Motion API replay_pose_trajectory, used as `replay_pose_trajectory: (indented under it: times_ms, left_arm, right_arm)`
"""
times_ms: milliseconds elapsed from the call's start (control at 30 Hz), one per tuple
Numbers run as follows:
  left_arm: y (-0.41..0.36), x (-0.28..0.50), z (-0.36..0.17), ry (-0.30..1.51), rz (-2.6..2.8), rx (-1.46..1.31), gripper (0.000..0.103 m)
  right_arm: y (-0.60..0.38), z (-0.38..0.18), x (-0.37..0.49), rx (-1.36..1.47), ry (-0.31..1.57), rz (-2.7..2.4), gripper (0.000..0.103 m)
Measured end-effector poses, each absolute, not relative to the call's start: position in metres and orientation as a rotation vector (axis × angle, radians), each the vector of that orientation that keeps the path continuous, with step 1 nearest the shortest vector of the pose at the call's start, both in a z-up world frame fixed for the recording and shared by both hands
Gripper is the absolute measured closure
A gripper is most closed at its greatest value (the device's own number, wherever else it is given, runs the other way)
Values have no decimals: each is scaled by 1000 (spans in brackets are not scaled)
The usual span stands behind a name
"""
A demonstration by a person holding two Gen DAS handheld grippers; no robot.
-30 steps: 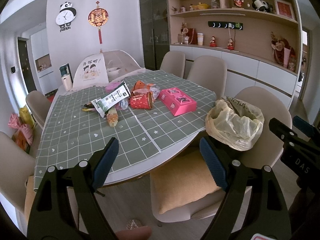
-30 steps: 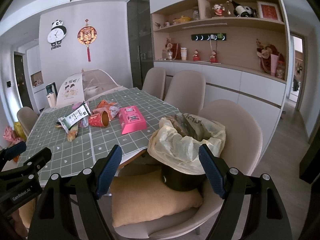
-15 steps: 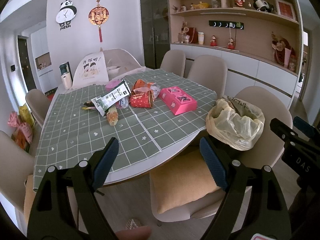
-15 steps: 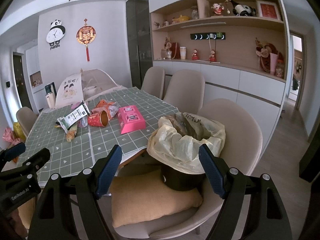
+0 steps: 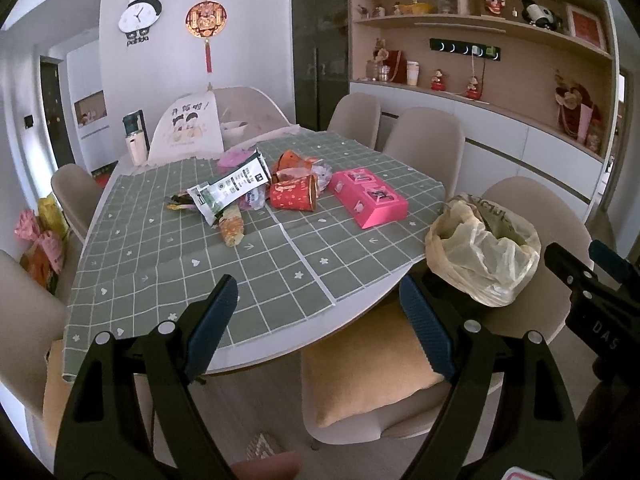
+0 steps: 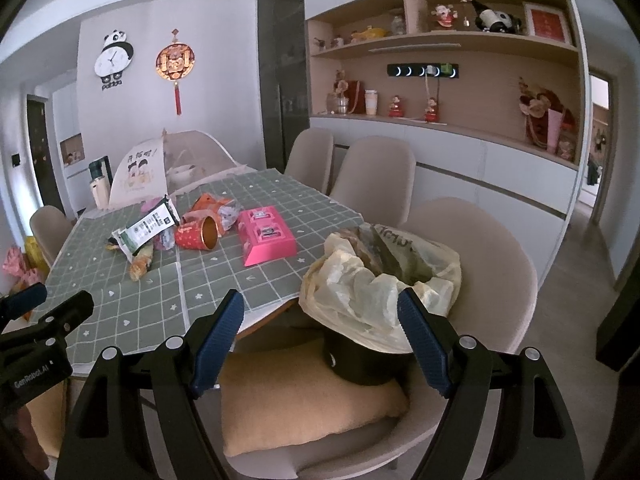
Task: Collect trash
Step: 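Grasp the green milk carton with the left tool while the right tool grasps the snack wrapper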
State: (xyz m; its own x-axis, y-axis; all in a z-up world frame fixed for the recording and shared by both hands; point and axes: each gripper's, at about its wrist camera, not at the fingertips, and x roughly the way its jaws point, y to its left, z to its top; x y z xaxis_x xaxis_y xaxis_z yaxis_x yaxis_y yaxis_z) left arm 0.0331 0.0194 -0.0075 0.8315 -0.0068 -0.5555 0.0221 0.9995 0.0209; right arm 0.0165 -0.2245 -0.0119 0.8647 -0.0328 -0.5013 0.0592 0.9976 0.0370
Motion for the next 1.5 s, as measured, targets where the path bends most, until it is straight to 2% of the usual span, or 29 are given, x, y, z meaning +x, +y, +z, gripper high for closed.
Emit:
replay_pose_trajectory:
  times_ms: [167, 633, 767, 867, 1167, 1367, 1500]
  left_arm:
    - [39, 54, -9, 603, -35, 6, 29]
    - [162, 148, -31, 658, 70, -51, 30]
    - [198, 190, -36, 713, 1, -41, 37]
    - [217, 219, -37, 706, -76, -7, 38]
    - [240, 343, -50, 765, -390, 81, 38]
    - [241, 398, -69, 825, -426, 112, 39]
    - [232, 421, -81, 875, -459, 132, 50]
  right_arm:
    - [-211, -12, 33, 35, 528, -33, 28]
    - [-157, -20, 101, 24, 569, 39, 28]
    - [-137, -23, 123, 31, 586, 49, 28]
    - [-124, -25, 137, 41, 605, 37, 28]
    - [-90, -26, 159, 67, 684, -70, 28]
    - [-71, -28, 156, 35, 711, -142, 28]
    - [-66, -33, 158, -3, 748, -148, 28]
